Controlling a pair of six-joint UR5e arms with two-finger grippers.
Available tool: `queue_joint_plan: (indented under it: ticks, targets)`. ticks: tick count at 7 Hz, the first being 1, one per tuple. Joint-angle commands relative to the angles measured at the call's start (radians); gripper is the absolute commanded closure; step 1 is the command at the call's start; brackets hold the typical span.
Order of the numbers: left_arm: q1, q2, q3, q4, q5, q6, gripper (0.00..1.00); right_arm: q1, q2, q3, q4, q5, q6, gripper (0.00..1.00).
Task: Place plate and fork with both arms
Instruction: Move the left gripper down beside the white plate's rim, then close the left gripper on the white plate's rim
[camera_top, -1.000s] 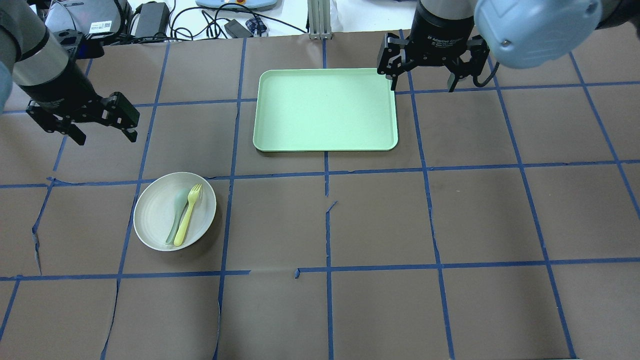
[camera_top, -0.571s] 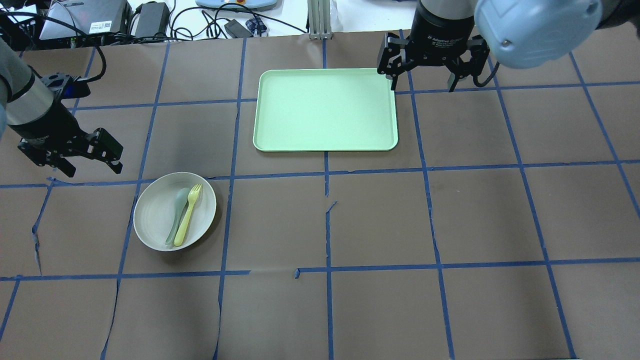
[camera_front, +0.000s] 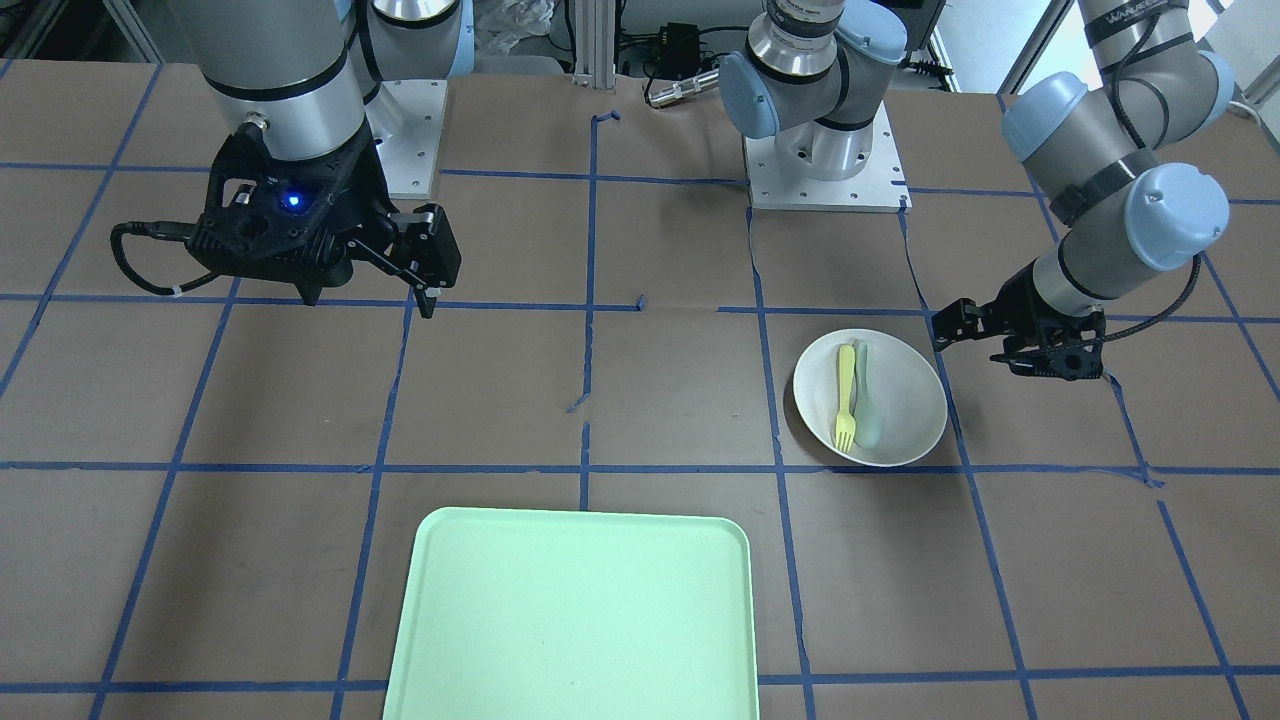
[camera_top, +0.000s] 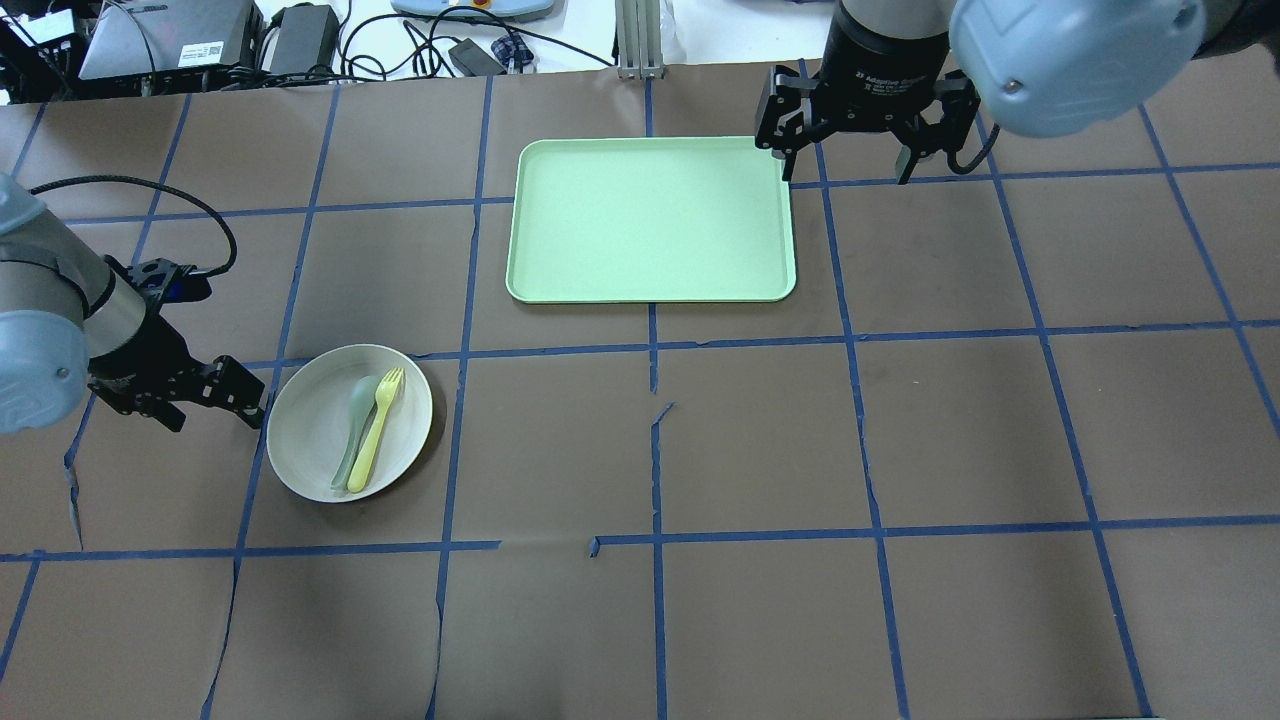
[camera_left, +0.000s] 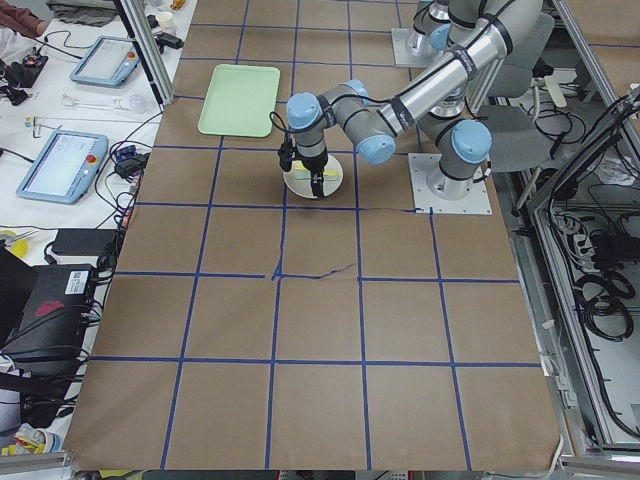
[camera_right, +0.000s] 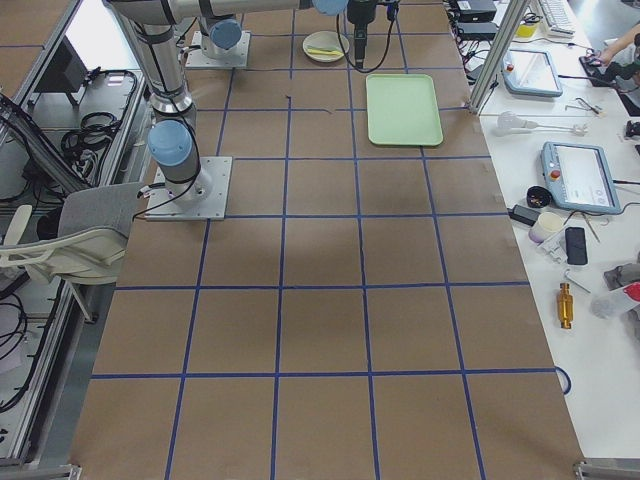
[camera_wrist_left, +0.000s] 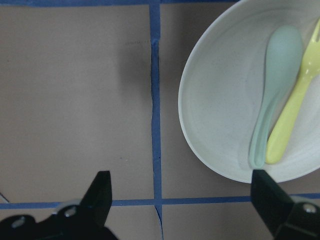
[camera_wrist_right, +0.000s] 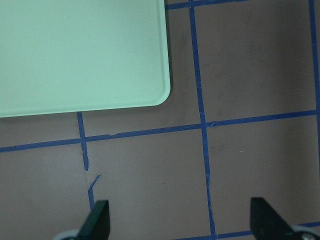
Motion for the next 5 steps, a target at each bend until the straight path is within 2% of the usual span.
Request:
queue_joint_plan:
  ticks: [1, 2, 3, 4, 5]
  targets:
    - [0.002, -0.081, -0.012, 0.09, -0.001, 0.066, 0.02, 0.0, -0.001, 0.0, 0.0, 0.0, 0.0, 0.0]
    - [0.002, -0.107, -0.017, 0.089, -0.06, 0.066, 0.02, 0.0, 0.001, 0.0, 0.0, 0.0, 0.0, 0.0]
    - [0.002, -0.13, -0.014, 0.09, -0.076, 0.068, 0.02, 0.0, 0.001, 0.0, 0.0, 0.0, 0.0, 0.0]
    - [0.002, -0.147, -0.016, 0.09, -0.078, 0.067, 0.1, -0.002, 0.001, 0.0, 0.0, 0.0, 0.0, 0.0]
    - [0.002, -0.157, -0.014, 0.092, -0.078, 0.066, 0.1, -0.002, 0.001, 0.0, 0.0, 0.0, 0.0, 0.0]
